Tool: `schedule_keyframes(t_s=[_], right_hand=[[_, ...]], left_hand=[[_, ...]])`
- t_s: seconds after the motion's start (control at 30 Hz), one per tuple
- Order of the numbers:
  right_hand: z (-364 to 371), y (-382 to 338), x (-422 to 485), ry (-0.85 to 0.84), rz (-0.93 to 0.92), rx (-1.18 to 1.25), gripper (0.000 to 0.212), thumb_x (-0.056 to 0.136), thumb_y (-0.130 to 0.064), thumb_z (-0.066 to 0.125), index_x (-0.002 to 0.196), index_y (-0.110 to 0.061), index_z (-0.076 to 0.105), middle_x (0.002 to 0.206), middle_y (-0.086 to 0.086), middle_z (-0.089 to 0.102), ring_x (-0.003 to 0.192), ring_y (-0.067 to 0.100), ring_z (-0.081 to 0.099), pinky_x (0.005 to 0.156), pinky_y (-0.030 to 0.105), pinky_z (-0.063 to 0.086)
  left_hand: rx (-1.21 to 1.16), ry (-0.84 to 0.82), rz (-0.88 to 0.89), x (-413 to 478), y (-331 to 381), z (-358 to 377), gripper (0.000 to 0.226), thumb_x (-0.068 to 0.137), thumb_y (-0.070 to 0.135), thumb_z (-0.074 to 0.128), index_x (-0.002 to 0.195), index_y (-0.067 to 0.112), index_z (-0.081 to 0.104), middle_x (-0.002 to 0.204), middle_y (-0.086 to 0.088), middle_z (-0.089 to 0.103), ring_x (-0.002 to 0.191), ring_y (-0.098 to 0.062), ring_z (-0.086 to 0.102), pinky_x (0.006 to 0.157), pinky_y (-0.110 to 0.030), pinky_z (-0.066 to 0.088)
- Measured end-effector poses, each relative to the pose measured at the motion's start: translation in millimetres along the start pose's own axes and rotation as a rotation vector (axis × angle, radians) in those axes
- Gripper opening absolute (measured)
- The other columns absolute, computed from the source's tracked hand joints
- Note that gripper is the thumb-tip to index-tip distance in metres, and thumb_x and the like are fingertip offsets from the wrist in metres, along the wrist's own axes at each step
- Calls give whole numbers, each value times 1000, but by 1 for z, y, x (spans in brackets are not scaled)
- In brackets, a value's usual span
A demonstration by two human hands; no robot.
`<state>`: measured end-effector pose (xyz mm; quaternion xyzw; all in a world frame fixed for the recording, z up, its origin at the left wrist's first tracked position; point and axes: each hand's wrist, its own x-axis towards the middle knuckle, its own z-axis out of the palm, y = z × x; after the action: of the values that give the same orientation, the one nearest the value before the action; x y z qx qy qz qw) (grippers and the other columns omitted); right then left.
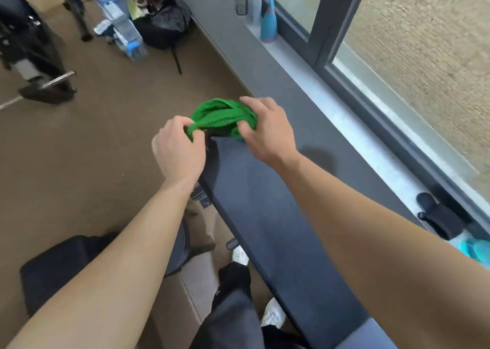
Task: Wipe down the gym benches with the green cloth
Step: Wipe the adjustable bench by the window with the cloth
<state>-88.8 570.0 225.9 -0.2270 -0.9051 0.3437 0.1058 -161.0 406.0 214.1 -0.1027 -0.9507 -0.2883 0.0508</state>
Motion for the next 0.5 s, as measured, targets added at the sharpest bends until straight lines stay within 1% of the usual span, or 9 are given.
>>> schedule_keyframes(t_s=[0.07,0.1,0.13,0.17,0.2,0.23,0.3,0.4,0.5], right_hand=[[29,3,17,-233,-112,-249,58,96,-45,44,152,-35,31,159,2,29,143,32,29,114,48,30],[43,8,23,-355,-179,-379,58,99,-49,34,155,-37,23,164,2,19,148,33,19,118,52,22],[54,14,26,-430,-249,-475,58,99,-52,24,155,-38,19,165,2,15,150,33,13,119,54,17],[60,21,31,-453,-310,-526,58,98,-53,17,155,-37,20,165,2,18,150,34,15,120,54,16],[61,29,40,-438,-347,-534,58,98,-52,15,153,-36,26,161,2,27,147,34,22,119,52,20],[59,35,50,-404,-355,-511,57,99,-50,17,149,-33,35,155,2,38,141,34,32,116,49,25],[55,48,69,-309,-314,-477,50,99,-47,25,139,-28,49,141,2,51,129,32,44,112,47,29],[51,65,85,-194,-152,-397,47,98,-43,26,132,-25,54,135,1,54,126,29,47,113,51,29],[54,65,83,-116,-77,-352,42,98,-36,32,127,-17,56,132,5,56,125,33,48,109,53,34]], left_hand=[[-44,-208,-67,6,-20,13,28,93,26,47,120,20,55,123,-3,62,115,-30,55,95,-43,43],[-20,-328,-51,7,-29,19,36,98,27,45,133,19,49,136,-5,57,125,-29,51,100,-42,41],[17,-422,14,6,-37,24,44,101,28,43,144,17,41,146,-6,49,134,-27,44,107,-40,37],[54,-475,105,7,-43,29,51,103,29,41,151,15,34,154,-7,41,141,-24,37,113,-38,31],[79,-500,183,12,-44,34,54,104,31,39,154,13,29,158,-7,35,145,-22,31,117,-36,25],[102,-524,231,19,-42,40,56,104,34,36,155,12,27,160,-7,31,147,-21,28,119,-34,20],[144,-597,263,38,-27,53,60,103,43,28,156,15,25,161,-5,29,147,-21,27,118,-33,18],[111,-721,271,60,6,73,58,104,44,29,157,19,23,162,-1,26,146,-20,27,115,-32,22],[94,-728,324,62,7,68,55,105,38,34,156,20,26,162,1,27,146,-17,27,113,-33,28]])
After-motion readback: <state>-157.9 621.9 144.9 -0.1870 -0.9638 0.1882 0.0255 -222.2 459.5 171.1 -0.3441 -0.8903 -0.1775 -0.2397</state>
